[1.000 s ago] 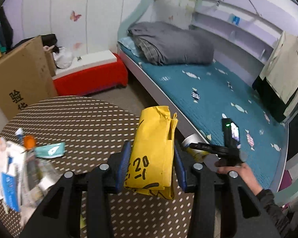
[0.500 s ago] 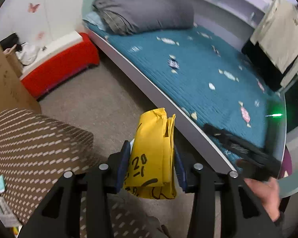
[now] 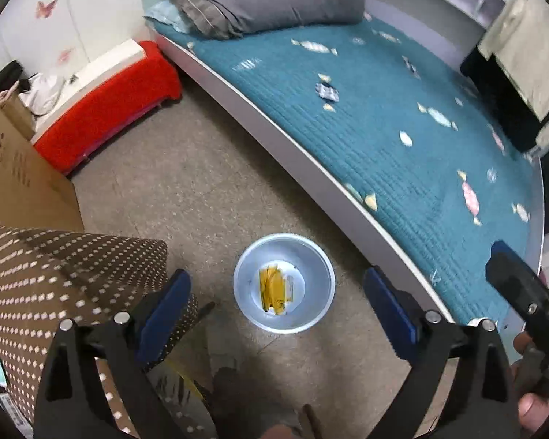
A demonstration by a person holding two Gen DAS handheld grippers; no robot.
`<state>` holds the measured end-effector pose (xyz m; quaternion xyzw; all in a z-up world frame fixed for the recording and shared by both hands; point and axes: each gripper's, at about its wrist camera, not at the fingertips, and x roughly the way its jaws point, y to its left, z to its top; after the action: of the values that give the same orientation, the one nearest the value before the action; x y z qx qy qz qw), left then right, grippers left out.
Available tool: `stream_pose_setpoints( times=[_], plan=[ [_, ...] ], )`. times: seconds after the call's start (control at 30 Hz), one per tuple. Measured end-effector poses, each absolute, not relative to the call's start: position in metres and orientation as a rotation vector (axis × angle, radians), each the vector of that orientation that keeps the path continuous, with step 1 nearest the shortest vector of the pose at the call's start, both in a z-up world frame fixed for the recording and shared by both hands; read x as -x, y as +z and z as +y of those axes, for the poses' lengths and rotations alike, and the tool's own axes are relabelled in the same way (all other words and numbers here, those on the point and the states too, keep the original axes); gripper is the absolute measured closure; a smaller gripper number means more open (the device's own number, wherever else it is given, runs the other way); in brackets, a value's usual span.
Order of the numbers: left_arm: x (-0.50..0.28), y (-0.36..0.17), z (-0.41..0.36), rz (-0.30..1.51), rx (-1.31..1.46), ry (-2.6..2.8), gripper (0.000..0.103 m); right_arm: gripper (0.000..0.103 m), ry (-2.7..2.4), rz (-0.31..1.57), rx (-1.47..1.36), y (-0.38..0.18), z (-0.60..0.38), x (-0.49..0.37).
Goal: Collect trash
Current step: 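Move both tools back over the table toward the trash pile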
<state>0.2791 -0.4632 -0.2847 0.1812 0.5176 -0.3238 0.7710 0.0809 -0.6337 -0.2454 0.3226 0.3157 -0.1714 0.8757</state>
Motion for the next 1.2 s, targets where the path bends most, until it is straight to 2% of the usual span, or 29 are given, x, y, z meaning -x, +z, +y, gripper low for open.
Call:
stream_pose_setpoints(
  times=[0.17, 0.47, 0.7, 0.87, 1.2],
  plan=[
    [-0.264, -0.254, -0.436, 1.033, -0.361, -0.682, 0.009, 0.006, -0.382, 0.635, -0.648, -0.229, -0.617, -0.076],
    [-0.217, -0.180, -0.372, 0.837, -0.286, -0.659, 0.009, 0.006, -0.355, 0.559, -0.528, -0.160, -0.561, -0.062],
    [-0.183, -0.133, -0.314, 0.710, -0.242, -0.601, 0.009, 0.006, -0.301, 0.552, -0.472, -0.126, -0.514, -0.054],
    [-0.164, -0.116, -0.271, 0.641, -0.208, -0.558, 0.009, 0.006, -0.252, 0.552, -0.425, -0.107, -0.477, -0.053],
    [-0.150, -0.118, -0.174, 0.610, -0.142, -0.441, 0.009, 0.006, -0.121, 0.574, -0.334, -0.091, -0.395, -0.061]
  ],
)
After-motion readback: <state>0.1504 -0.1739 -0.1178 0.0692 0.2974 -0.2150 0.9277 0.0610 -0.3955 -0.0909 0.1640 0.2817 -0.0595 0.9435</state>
